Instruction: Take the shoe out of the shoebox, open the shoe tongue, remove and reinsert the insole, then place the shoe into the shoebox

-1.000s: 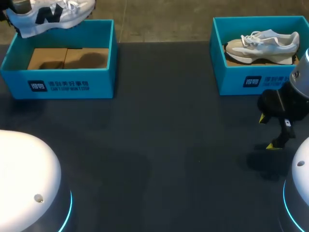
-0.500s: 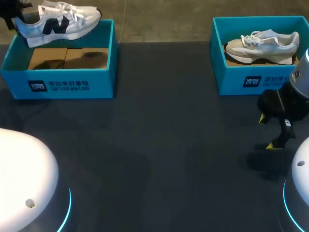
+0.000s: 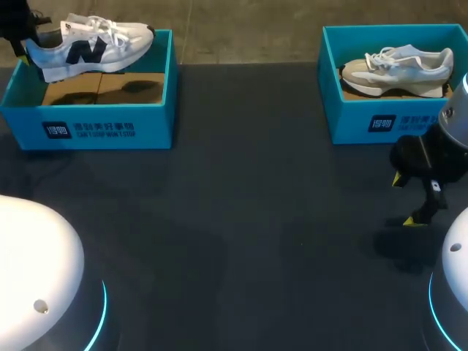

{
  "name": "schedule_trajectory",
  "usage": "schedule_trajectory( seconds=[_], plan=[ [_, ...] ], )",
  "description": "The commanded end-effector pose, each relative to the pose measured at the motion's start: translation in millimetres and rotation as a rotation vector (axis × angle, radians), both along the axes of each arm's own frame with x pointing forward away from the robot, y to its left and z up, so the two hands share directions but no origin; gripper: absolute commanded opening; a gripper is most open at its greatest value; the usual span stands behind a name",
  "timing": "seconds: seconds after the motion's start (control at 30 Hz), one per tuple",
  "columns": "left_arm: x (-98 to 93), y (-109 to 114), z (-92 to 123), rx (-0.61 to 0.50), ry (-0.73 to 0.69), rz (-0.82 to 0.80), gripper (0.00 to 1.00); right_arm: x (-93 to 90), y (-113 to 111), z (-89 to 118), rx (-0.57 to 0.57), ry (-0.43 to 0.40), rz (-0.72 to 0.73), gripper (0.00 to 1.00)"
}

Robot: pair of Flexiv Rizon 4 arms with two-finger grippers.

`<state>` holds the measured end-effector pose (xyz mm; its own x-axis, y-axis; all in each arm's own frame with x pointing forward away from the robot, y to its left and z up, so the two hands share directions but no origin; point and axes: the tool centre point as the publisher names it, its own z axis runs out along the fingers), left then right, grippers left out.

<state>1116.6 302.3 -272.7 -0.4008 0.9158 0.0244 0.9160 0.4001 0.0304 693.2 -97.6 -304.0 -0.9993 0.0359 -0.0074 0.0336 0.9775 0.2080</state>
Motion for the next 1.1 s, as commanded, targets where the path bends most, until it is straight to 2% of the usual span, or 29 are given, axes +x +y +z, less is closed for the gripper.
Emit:
schedule_trajectory(
  seconds=[0.03,0.33,1.1],
  plan=[
    [-3.1,-1,3,0.005,-0.013,-0.003,0.00,-1.0,0,0,-0.003,-0.002,-0.001,1.00],
    [-7.9,5,13,-0.011,-0.030,-0.012,0.00,-1.0,0,0,-0.003,-0.002,-0.001,1.00],
    [-16.8,4,-14,0.034,0.018,-0.090,0.00,-1.0,0,0,-0.003,-0.002,-0.001,1.00]
  ],
)
